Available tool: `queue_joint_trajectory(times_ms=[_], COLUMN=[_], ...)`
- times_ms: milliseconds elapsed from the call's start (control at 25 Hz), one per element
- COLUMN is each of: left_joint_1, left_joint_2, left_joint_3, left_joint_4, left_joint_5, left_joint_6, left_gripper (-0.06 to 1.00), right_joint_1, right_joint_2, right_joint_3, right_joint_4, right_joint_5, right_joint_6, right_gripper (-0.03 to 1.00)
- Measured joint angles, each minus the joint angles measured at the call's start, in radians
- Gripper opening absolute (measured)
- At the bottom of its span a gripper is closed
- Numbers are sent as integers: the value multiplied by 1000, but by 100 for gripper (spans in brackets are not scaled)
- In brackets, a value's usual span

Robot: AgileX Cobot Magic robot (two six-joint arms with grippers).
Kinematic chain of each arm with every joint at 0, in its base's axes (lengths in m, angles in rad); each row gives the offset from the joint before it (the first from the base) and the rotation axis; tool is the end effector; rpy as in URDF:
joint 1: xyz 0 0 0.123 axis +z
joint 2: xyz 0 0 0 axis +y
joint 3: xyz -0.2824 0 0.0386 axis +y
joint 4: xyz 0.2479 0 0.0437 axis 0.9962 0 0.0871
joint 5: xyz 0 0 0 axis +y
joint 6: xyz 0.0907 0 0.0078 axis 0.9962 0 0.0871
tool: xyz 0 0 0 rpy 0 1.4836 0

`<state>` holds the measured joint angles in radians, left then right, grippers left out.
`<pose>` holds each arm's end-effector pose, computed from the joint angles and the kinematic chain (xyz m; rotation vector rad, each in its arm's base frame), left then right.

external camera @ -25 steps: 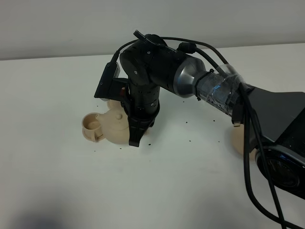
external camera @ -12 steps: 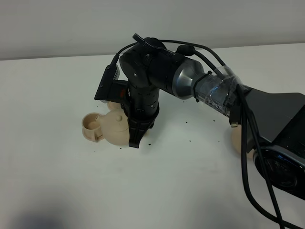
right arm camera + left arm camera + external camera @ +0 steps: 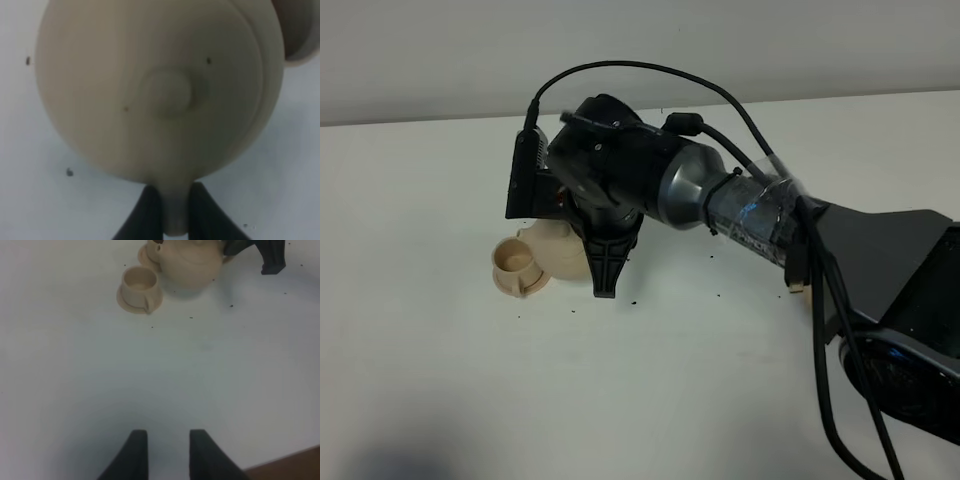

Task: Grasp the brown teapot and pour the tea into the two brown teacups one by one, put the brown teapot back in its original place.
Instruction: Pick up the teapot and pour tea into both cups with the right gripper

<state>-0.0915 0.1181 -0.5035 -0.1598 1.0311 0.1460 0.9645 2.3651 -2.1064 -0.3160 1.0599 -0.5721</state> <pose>0.0129 -0.0137 0.2808 0.2449 2.1079 -0.1620 0.3110 0.4052 0.1902 -2.0047 1.8618 -0.3169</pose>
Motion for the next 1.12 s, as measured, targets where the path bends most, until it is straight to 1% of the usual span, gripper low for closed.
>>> queue_joint_trajectory(times_ms=[80, 160, 360, 600, 720, 840, 1120], left_joint_1=[0, 0, 0, 0, 0, 0, 0], left_joint_2=[0, 0, 0, 0, 0, 0, 0], left_joint_3=[0, 0, 0, 0, 0, 0, 0], left_joint_4=[0, 0, 0, 0, 0, 0, 0], left_joint_5=[0, 0, 0, 0, 0, 0, 0], left_joint_6=[0, 0, 0, 0, 0, 0, 0], left_gripper=[23, 23, 23, 23, 23, 23, 23], right_joint_1=[21, 35, 36, 36, 38, 43, 44], right_joint_2=[0, 0, 0, 0, 0, 0, 0], right_joint_3=[0, 0, 0, 0, 0, 0, 0], right_joint_4=[-80, -137, -206, -265, -299, -316, -320], right_joint_5=[-2, -11, -57, -78, -92, -89, -80], right_joint_6=[24, 38, 50, 95, 99, 75, -9], right_gripper=[11, 11, 11, 11, 11, 11, 11])
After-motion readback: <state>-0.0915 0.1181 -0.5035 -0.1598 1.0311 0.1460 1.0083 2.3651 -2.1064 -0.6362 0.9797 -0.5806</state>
